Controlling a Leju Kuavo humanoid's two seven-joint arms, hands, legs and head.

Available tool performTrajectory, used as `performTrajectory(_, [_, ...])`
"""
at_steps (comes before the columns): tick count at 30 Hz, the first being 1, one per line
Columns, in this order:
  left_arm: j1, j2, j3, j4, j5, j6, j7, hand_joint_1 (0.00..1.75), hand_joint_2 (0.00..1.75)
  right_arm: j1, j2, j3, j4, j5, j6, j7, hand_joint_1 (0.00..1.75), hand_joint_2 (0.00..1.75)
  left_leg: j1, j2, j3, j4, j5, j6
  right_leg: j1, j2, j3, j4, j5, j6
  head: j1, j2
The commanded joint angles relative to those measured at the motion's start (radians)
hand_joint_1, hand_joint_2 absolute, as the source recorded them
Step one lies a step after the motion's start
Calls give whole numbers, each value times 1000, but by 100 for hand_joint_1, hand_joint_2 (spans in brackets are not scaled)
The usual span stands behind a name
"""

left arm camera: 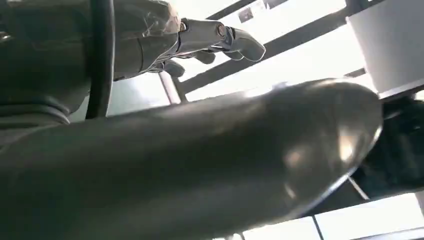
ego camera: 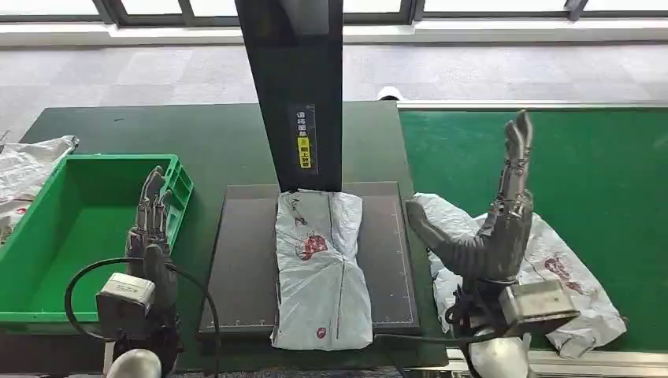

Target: Moved the parcel from conveyor to table for the left to box.

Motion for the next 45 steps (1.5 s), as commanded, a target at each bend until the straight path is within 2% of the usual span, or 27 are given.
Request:
performTrajectory(1, [-164,67,-63,233,-117,-113,82,0,0,83,-44,-29,-188,52,-92,-64,0,175,-1,-4,0,-1,2,1,-1,-5,1,-1,0,0,0,0])
performTrajectory(6, [-164,67,-63,233,-117,-113,82,0,0,83,-44,-29,-188,52,-92,-64,0,175,-1,-1,0,-3,3,1,-2,-2,0,-2,2,0,0,0])
performTrajectory(9, [-232,107,-139,283,-133,-294,143,0,0,104,-55,-28,-218,66,-158,-138,0,175,-1,-1,0,-3,3,1,-2,-2,0,-3,3,0,0,0])
performTrajectory(14, [-334,108,-228,372,-145,-468,131,0,0,140,-61,-44,-286,106,-191,-143,0,175,-1,-5,-1,-2,4,2,-1,-6,1,-2,2,1,0,0])
performTrajectory(20, [-428,124,-344,446,-229,-679,102,0,0,154,-58,-53,-295,116,-182,-131,0,175,-1,-3,-1,-1,4,2,-2,-4,1,-2,3,1,0,0])
performTrajectory(21, [-436,124,-358,454,-248,-703,91,0,175,155,-54,-55,-296,115,-178,-130,0,175,-2,-3,-1,-2,4,2,-3,-3,0,-2,4,2,0,0])
performTrajectory(26, [-464,130,-439,486,-262,-833,24,0,175,156,-28,-73,-302,118,-142,-117,0,175,-2,0,0,-1,3,2,-3,-1,0,-1,3,1,0,0])
performTrajectory(33, [-462,78,-458,530,-287,-801,24,0,175,157,-8,-99,-325,124,-104,-101,0,175,-2,0,-1,-1,3,2,-3,-1,0,-2,4,2,0,0])
performTrajectory(34, [-460,74,-463,539,-314,-771,40,0,0,160,-9,-100,-326,126,-103,-101,0,175,-2,0,0,-1,2,2,-3,-1,0,-1,3,2,0,0])
performTrajectory(36, [-460,68,-481,570,-387,-720,56,0,0,166,-9,-101,-329,122,-96,-101,0,175,-2,1,0,-1,3,2,-3,0,0,-1,4,1,0,0])
performTrajectory(37, [-456,65,-479,578,-400,-705,58,0,175,166,-9,-101,-330,119,-93,-101,0,175,-2,0,0,-2,3,2,-3,-1,0,-2,4,2,0,0])
performTrajectory(45, [-361,3,-408,681,-557,-428,105,0,175,178,0,-94,-356,149,-93,-88,0,175,-2,2,1,-2,2,2,-3,1,1,-3,4,2,0,0])
